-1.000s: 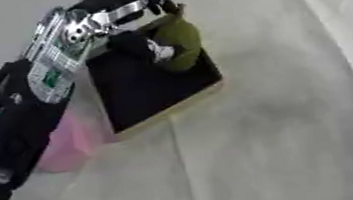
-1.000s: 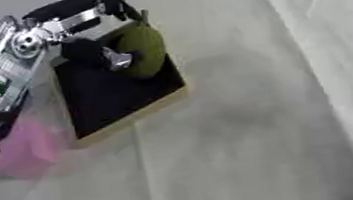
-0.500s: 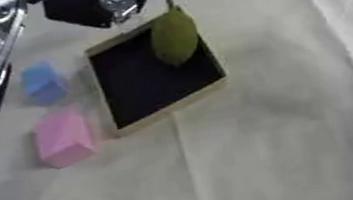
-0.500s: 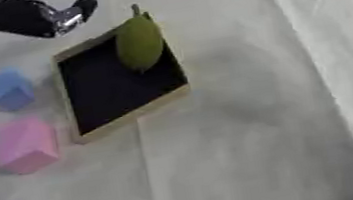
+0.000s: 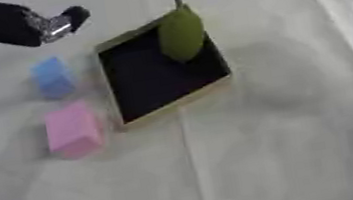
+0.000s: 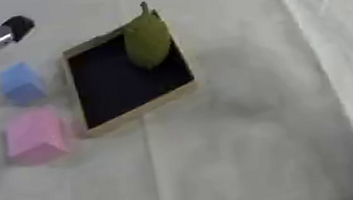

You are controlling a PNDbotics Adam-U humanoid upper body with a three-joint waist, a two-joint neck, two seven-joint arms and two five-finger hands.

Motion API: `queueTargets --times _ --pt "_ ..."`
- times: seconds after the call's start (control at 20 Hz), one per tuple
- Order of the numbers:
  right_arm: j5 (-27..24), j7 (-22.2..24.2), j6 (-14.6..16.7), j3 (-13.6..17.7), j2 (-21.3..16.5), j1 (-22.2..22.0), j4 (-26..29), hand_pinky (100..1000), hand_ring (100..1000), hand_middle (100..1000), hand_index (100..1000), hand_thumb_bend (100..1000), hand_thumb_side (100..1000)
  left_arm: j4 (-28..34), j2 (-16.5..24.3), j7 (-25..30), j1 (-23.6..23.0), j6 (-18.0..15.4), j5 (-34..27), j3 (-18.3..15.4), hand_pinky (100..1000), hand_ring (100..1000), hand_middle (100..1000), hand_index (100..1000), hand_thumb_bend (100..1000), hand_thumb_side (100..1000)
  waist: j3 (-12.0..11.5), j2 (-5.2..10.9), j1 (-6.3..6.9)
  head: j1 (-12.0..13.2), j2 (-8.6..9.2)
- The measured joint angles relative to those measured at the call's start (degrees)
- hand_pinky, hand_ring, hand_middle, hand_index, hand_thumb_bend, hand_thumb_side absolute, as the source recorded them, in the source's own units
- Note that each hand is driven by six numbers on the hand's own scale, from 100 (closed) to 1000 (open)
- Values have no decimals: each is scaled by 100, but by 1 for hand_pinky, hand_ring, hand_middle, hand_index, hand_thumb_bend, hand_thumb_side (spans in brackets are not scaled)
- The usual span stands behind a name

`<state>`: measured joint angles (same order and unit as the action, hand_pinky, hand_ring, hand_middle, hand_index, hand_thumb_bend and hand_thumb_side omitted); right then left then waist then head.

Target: Pick up objects on the table and place them in the box.

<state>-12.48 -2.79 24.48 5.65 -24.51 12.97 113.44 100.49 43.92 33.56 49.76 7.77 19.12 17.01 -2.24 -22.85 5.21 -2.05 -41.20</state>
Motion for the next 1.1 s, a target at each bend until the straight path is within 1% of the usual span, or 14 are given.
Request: queueTargets --times 0.25,0.3,0.4,0.7,0.85,0.9,0.95,1.1 --pt "16 -2 4 1 -2 -42 0 880 943 649 810 100 619 -75 247 54 -312 5 54 4 947 870 823 937 590 487 -30 29 -1 15 -9" --pt "21 -2 4 1 -3 -45 0 881 943 649 810 100 619 -118 281 82 -343 -8 76 6 951 874 825 938 620 489 -37 31 -1 20 -10" --pt "23 -2 4 1 -4 -48 0 881 943 649 810 100 620 -209 334 141 -372 -37 140 24 955 879 828 940 651 498 -55 52 -1 27 -13" --pt "23 4 -2 0 -4 -65 0 881 943 649 810 100 620 -665 340 285 -371 -52 474 108 950 877 824 933 672 492 -56 76 -1 92 -39" --pt "23 12 -10 -1 -4 -66 0 882 945 649 811 100 620 -1024 304 264 -330 -16 662 109 950 878 826 935 659 439 -30 76 -1 121 -38" --pt "23 16 -14 -1 -4 -67 0 882 945 649 811 100 620 -1149 268 245 -327 -3 730 107 950 878 826 935 658 438 -18 76 -1 132 -37" --pt "23 20 -18 -1 -4 -69 0 882 945 648 811 100 621 -1272 230 223 -325 5 799 105 950 879 827 936 640 411 -13 76 -1 144 -35" --pt "23 31 -29 -2 -2 -68 0 882 946 648 811 100 621 -1604 140 151 -319 1 953 76 950 879 829 937 628 403 3 76 -1 151 -27"
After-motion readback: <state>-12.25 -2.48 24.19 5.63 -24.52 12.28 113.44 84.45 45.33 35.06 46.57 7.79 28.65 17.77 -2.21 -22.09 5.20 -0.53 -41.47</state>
